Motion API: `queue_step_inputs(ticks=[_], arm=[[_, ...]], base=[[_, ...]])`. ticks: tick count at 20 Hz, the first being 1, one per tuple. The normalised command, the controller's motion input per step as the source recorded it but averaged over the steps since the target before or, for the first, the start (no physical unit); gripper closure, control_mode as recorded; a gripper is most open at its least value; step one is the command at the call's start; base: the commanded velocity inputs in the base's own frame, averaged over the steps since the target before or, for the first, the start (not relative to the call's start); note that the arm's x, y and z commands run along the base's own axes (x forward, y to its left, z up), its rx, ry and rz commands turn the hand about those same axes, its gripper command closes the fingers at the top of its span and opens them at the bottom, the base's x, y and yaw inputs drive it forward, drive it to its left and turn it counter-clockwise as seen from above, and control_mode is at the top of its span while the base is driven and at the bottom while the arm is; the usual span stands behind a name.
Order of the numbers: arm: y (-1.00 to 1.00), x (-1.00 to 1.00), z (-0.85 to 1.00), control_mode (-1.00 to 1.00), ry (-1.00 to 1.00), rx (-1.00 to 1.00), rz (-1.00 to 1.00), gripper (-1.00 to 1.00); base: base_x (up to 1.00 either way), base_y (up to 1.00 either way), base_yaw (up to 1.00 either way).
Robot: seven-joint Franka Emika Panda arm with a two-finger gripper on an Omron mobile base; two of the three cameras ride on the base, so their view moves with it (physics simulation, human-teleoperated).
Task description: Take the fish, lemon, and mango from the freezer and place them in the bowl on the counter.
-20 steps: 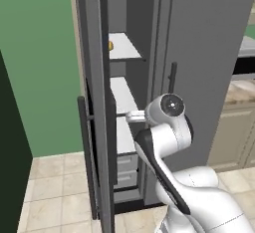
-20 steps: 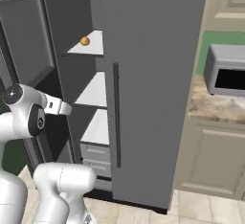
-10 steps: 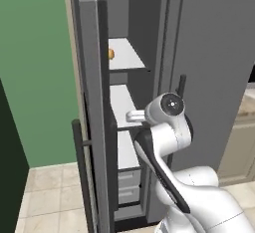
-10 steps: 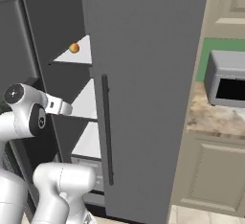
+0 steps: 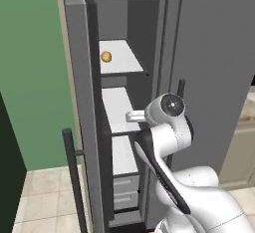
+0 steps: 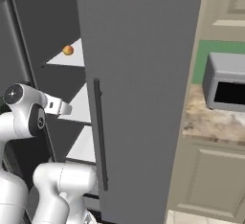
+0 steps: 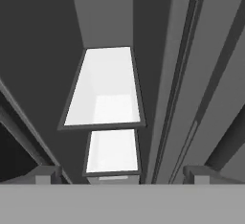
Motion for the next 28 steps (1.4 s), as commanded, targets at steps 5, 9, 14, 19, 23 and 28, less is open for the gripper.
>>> queue_step_inputs(ticks=[5,9,14,19,23,28], arm=[[0.0,0.0,0.0,1.0,0.0,0.0,0.0,-1.0],[0.0,0.08,0.0,-1.0,0.03,0.0,0.0,-1.0],[0.2,-0.18,0.9,-1.0,-0.13,-0.03,0.0,-1.0],[0.18,-0.82,1.0,-1.0,-0.33,-0.1,0.0,-1.0],[0.0,-0.24,1.0,-1.0,-0.21,0.0,0.02,-1.0],[0.16,0.16,1.0,-1.0,0.0,-0.01,0.05,-1.0]], base=[[0.76,0.26,0.0],[0.19,0.0,0.0],[0.0,0.0,0.0],[0.0,0.0,0.0],[0.0,0.0,0.0],[0.0,0.0,0.0]])
